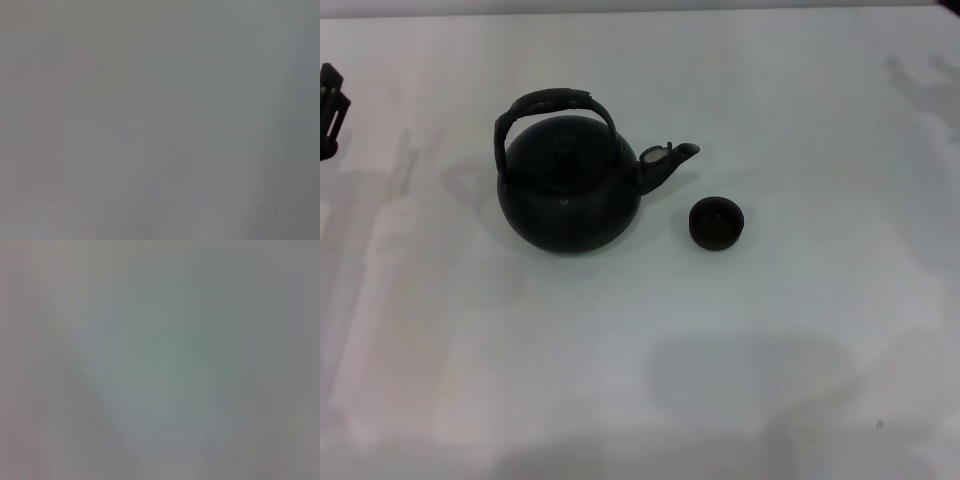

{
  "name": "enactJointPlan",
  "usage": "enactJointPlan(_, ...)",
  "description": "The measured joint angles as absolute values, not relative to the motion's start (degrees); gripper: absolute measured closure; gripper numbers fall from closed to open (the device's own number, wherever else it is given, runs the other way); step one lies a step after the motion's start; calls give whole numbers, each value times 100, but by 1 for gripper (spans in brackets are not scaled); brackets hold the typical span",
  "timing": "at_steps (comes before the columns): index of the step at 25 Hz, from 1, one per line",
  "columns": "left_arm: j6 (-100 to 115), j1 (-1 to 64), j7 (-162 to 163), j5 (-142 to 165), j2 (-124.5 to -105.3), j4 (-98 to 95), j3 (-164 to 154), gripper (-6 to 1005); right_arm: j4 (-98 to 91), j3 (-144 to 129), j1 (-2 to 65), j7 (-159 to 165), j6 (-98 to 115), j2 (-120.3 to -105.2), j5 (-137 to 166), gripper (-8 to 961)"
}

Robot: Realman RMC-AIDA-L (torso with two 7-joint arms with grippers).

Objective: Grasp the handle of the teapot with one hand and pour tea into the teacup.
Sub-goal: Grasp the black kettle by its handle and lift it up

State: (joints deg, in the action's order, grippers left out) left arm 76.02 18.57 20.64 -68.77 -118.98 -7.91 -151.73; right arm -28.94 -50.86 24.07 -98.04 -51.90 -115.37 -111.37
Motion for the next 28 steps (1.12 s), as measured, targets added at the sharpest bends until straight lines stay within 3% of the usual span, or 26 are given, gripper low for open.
enactJointPlan(13,7603,1825,2066,-6725,-11910,-819,-15281,246,-1142,-4602,2634,-15101,-5185,-11583,-13930,107)
enactJointPlan(28,8346,1285,2053,-6127,-11910,-840,-15456,247,-1070,-4595,2776,-15187,-4976,-11562,-14035,111)
